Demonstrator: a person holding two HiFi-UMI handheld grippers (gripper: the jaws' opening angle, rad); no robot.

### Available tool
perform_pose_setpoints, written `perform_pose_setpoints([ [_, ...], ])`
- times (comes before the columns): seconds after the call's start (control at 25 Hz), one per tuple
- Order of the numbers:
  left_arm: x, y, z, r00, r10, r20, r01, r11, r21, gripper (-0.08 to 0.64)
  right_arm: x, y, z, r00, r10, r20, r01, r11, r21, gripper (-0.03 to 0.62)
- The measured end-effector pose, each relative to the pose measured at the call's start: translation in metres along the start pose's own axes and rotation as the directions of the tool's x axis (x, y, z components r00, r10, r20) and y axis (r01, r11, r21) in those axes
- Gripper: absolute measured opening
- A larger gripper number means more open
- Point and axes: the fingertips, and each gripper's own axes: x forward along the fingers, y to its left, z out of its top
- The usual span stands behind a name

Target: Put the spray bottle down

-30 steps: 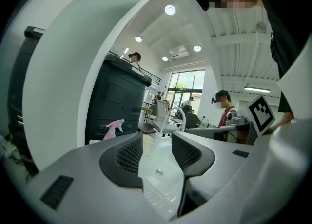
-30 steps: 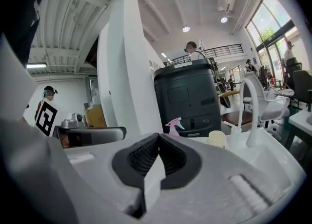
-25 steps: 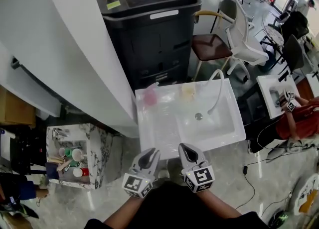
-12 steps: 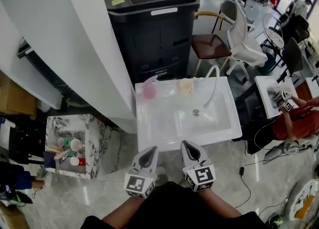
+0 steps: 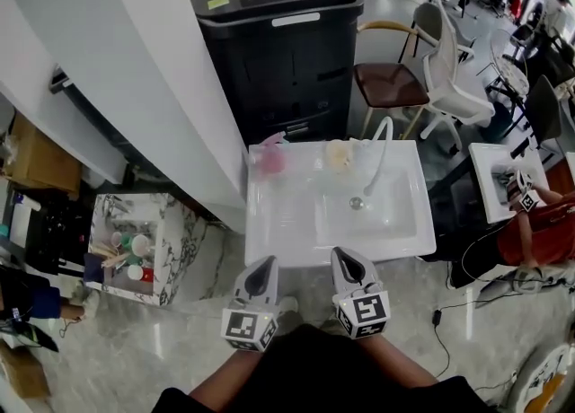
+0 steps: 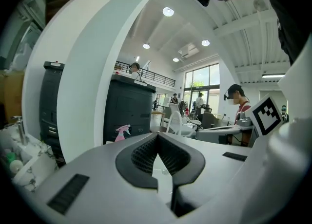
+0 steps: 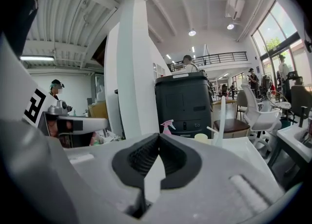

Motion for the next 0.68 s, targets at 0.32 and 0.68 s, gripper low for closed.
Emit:
perform_pose_setpoints([
  [0.32,0.007,-0.004,0.000,1.000,0.016,0.006,-0.015,1.000,-0.014,0.017,0.001,-0.004,0.009,0.999,0.027,0.021,-0.027,1.000,-0.009,-0.003],
  [0.68,0.015,0.019,0.001,1.000,0.009,0.001,-0.009,1.000,-0.020,0.017,0.008,-0.005,0.016,1.000,0.000,0.023,0.001,0.999,-0.046,-0.003],
])
